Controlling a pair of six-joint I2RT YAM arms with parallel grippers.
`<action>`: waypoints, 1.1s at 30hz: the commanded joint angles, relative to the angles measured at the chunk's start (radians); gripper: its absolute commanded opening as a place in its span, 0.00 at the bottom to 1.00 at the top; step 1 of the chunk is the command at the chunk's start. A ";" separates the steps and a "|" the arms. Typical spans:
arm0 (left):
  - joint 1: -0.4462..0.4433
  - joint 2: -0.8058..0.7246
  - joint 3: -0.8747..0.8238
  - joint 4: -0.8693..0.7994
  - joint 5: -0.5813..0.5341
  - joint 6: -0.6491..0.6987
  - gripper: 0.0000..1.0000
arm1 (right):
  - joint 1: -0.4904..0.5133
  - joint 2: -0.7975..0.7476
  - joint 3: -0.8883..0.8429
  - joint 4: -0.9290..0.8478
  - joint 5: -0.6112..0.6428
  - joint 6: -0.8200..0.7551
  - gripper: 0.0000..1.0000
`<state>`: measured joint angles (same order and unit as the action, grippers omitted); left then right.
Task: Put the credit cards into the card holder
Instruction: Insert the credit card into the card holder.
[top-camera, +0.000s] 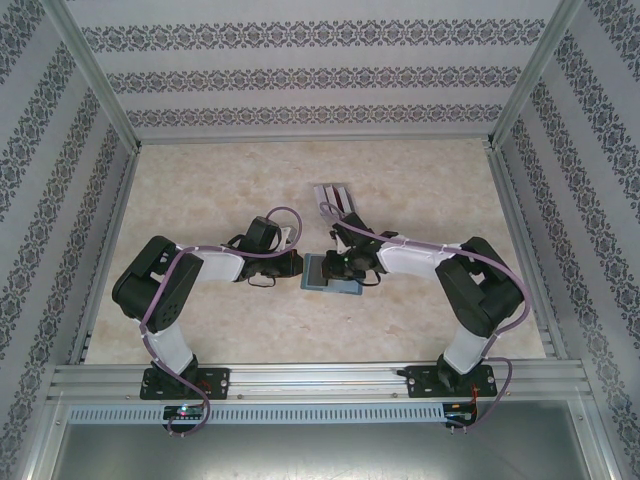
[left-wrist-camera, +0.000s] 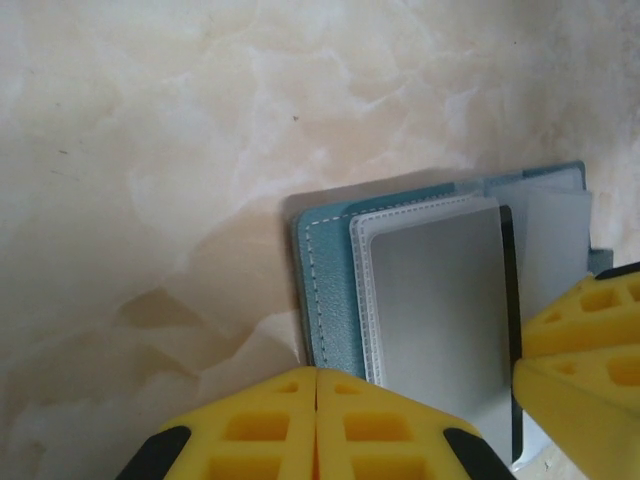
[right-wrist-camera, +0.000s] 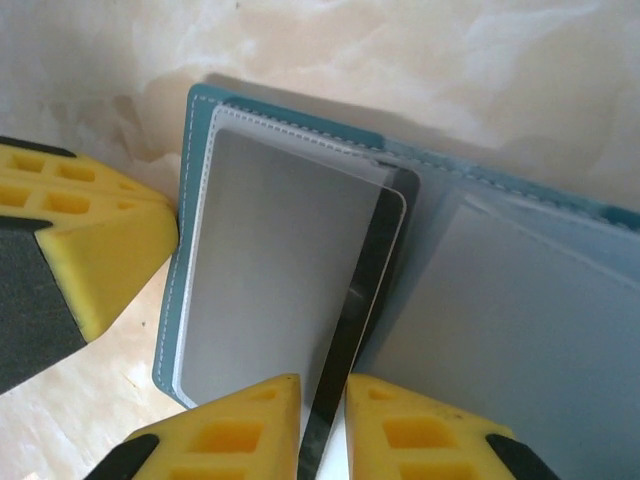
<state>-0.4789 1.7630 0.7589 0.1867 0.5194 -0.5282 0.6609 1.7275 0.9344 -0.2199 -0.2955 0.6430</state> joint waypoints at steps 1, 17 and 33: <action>-0.008 0.037 -0.001 -0.049 -0.075 -0.003 0.08 | 0.022 0.022 0.037 -0.017 -0.014 -0.011 0.19; -0.009 0.035 -0.001 -0.060 -0.096 -0.015 0.08 | 0.033 -0.173 -0.074 -0.126 0.106 0.023 0.40; -0.006 0.039 0.002 -0.068 -0.091 -0.021 0.07 | 0.029 -0.207 -0.163 -0.055 0.150 0.125 0.50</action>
<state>-0.4786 1.7653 0.7620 0.1837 0.5182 -0.5541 0.6853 1.5097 0.7727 -0.2836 -0.1719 0.7433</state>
